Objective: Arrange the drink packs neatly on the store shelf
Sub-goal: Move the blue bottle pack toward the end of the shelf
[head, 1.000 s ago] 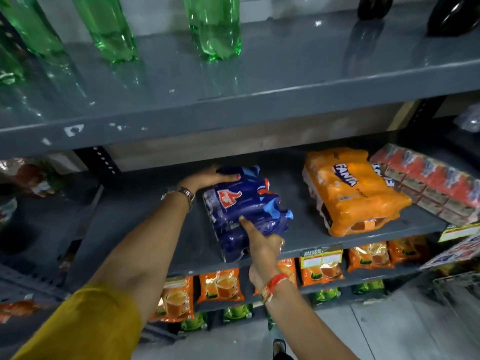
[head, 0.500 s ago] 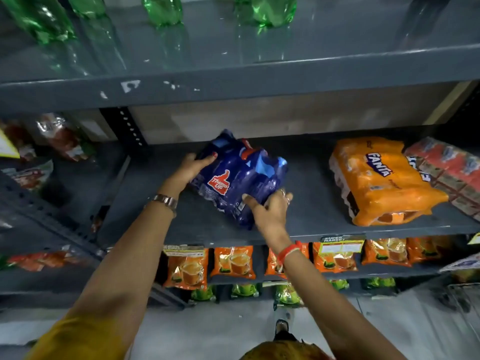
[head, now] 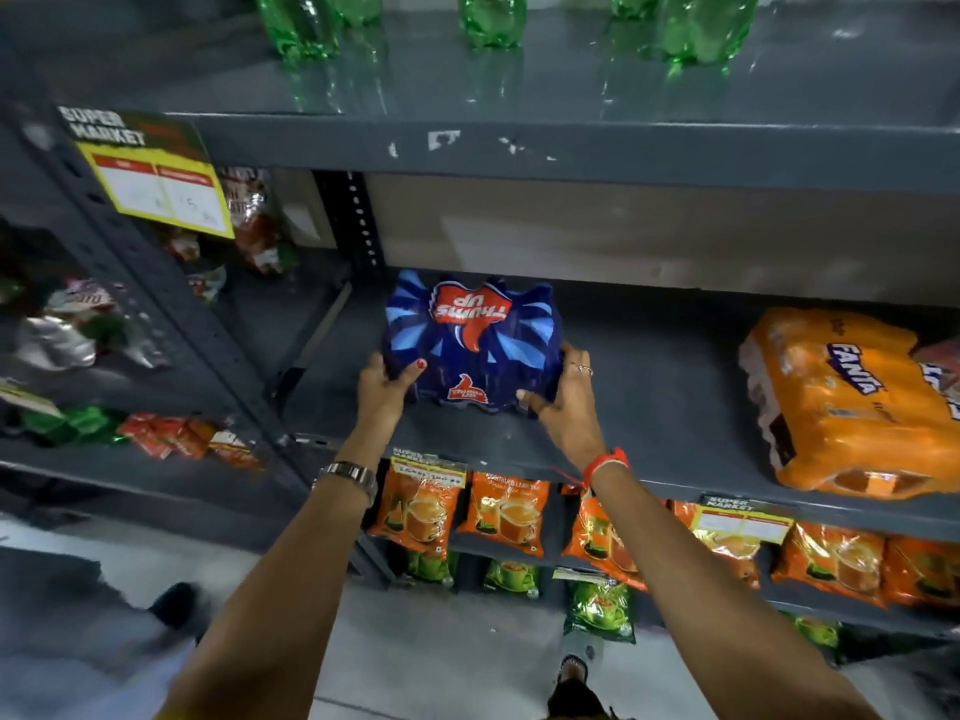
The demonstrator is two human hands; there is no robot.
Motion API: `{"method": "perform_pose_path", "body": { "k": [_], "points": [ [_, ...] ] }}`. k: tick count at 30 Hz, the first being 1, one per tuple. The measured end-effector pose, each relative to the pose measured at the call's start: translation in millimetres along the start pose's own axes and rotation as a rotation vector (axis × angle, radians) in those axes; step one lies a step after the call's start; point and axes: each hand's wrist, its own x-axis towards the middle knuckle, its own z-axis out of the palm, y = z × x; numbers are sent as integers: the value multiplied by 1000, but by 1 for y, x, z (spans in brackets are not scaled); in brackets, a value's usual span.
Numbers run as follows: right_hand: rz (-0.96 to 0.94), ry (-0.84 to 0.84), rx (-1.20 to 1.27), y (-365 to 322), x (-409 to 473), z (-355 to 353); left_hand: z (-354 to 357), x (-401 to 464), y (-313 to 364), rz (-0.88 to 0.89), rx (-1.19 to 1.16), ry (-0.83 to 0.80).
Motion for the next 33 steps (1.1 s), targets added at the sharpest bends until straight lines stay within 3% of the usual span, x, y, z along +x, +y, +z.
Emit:
{"method": "perform_pose_path", "body": {
  "k": [2,5,7,12,14,18,21,25,28,31,33],
  "points": [
    [8,7,174,-3,-1,-6,2,-4,-1,25,-12,50],
    [121,186,439,-12,11,-19,17,-34,4,154,41,316],
    [168,194,408,-18,33,-26,36,-66,8,260,49,376],
    [268,-117,183,-17,73,-21,80,-100,19,178,176,13],
    [288,-139,228,-6,80,-20,86,-99,27,137,203,-65],
    [236,-43,399,-11,40,-20,80,-75,31,88,269,-171],
    [130,38,448,4,7,-2,54,-49,33,102,156,-295],
    [35,121,428,-2,-25,35,17,-20,58,-48,168,-470],
    [-49,17,431,-8,-44,61,0,-2,73,-73,257,-356],
    [-114,-208,354,-11,-40,67,-8,9,65,-44,132,-51],
    [-135,-212,358,-8,-25,60,-9,8,52,49,62,155]
  ]
}}
